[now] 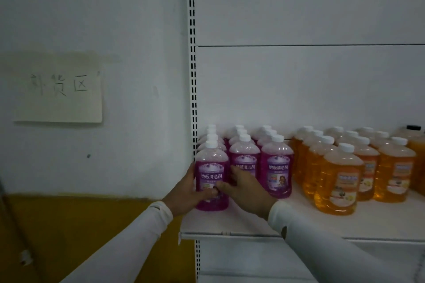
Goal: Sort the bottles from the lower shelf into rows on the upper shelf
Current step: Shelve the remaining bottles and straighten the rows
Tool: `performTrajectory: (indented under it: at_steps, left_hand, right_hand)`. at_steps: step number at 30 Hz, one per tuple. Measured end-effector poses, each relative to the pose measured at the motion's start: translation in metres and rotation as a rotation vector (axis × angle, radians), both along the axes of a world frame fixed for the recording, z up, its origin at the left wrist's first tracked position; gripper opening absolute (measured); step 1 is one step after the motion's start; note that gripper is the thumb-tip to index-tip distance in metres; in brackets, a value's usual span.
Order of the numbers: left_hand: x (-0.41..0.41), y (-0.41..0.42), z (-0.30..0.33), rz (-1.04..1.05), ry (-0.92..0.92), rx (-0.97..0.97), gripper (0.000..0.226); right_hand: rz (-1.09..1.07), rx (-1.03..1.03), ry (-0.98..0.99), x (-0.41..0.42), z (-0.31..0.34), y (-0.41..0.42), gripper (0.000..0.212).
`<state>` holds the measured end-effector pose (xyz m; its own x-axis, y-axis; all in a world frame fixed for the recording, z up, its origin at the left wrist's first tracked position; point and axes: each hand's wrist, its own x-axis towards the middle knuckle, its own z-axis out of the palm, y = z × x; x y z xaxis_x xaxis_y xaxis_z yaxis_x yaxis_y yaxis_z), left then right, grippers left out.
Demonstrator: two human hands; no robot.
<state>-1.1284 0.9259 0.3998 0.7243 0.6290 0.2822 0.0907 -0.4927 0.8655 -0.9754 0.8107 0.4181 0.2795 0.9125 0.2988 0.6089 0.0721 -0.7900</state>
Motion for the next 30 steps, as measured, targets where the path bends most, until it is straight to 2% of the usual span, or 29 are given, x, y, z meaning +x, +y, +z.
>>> performTrajectory:
  at_steps: [4, 12, 15, 17, 20, 23, 24, 27, 30]
  left_hand:
    - [0.0, 0.008, 0.003, -0.14, -0.01, 0.003, 0.08]
    - [-0.001, 0.023, -0.002, -0.262, -0.013, -0.004, 0.073]
    - [-0.001, 0.023, -0.003, -0.277, -0.023, -0.021, 0.073]
    - [-0.001, 0.017, -0.001, -0.267, -0.091, -0.079, 0.069]
    - [0.004, 0.009, 0.012, -0.163, -0.289, -0.201, 0.064]
    - [0.015, 0.011, 0.023, -0.112, -0.376, -0.257, 0.089]
    - [0.02, 0.013, 0.024, -0.127, -0.38, -0.267, 0.088]
    - [0.024, 0.012, 0.025, -0.139, -0.391, -0.298, 0.067]
    - [0.02, 0.015, 0.027, -0.146, -0.345, -0.212, 0.055]
  right_hand:
    - [-0.035, 0.019, -0.009, -0.012, -0.002, 0.011, 0.046]
    - [-0.079, 0.06, -0.013, -0.022, -0.007, 0.011, 0.046]
    - [-0.082, 0.094, 0.031, -0.023, -0.002, 0.007, 0.052]
    - [-0.083, 0.161, 0.099, -0.024, 0.007, 0.008, 0.052]
    - [-0.061, 0.235, 0.194, -0.03, 0.024, 0.014, 0.042]
    - [-0.042, 0.257, 0.282, -0.038, 0.034, 0.023, 0.043]
    - [-0.049, 0.26, 0.291, -0.039, 0.035, 0.026, 0.042]
    - [-0.061, 0.246, 0.26, -0.038, 0.031, 0.029, 0.043]
    - [-0.003, 0.149, 0.109, -0.026, 0.034, 0.022, 0.033]
